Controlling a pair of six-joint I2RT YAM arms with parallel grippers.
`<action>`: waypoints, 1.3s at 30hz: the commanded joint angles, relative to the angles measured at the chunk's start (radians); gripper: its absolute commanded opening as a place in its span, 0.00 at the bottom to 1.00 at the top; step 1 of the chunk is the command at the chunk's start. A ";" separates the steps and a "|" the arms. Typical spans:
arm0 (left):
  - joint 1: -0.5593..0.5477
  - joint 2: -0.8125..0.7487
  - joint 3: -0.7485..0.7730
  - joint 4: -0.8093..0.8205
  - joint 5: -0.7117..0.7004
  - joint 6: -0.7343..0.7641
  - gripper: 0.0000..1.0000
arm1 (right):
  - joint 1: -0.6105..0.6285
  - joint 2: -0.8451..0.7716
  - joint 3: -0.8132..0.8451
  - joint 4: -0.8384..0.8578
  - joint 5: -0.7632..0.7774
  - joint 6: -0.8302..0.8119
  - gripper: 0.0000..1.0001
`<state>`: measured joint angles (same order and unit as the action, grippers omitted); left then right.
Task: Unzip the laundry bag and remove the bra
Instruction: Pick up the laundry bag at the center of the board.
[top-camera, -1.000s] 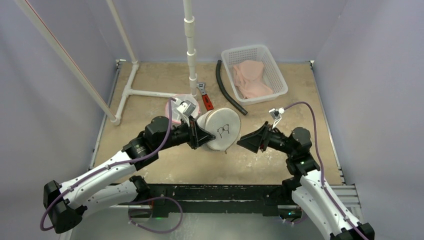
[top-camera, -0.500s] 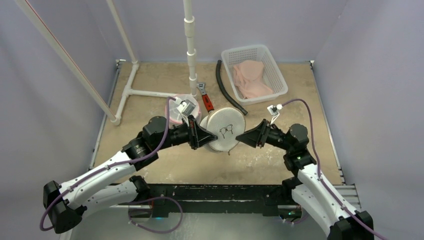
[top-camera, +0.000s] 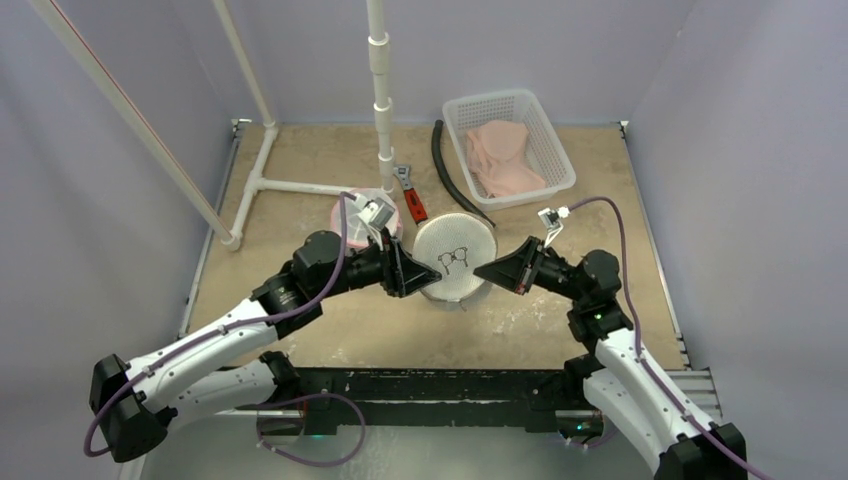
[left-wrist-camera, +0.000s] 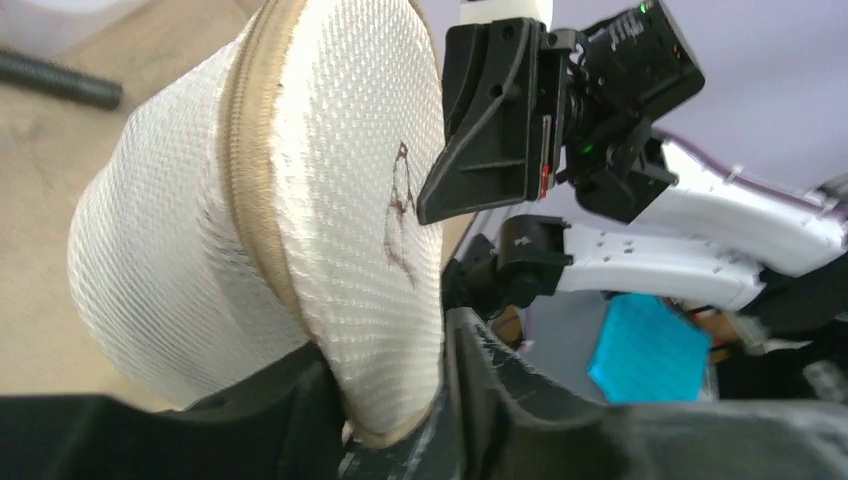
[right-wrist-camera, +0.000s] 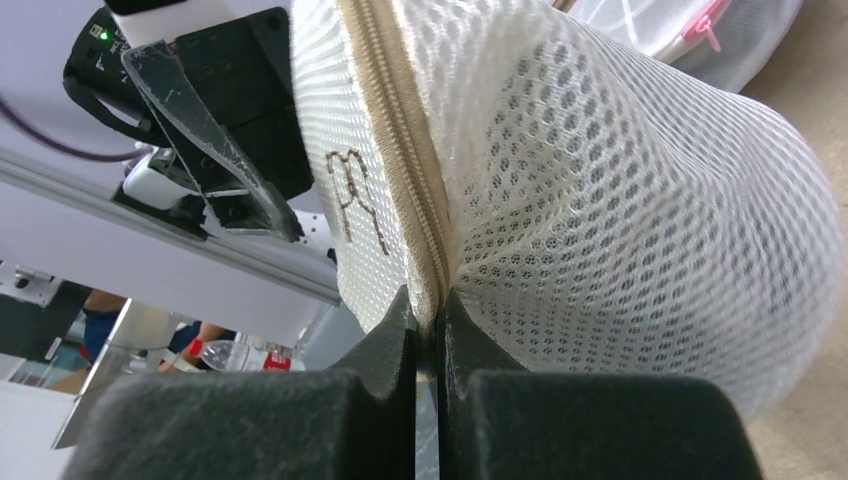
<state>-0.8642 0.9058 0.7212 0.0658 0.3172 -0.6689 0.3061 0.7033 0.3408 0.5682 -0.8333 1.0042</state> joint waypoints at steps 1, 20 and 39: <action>0.001 -0.008 -0.045 0.034 -0.094 -0.058 0.51 | -0.003 -0.026 -0.008 0.007 0.021 0.017 0.00; -0.074 0.025 -0.502 0.672 -0.441 -0.675 0.64 | 0.048 -0.015 -0.184 0.239 0.415 0.300 0.00; -0.070 0.318 -0.386 0.841 -0.441 -0.728 0.65 | 0.051 -0.009 -0.232 0.234 0.364 0.255 0.00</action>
<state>-0.9382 1.1786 0.2817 0.8360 -0.1204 -1.3781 0.3534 0.6975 0.1158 0.7273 -0.4568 1.2785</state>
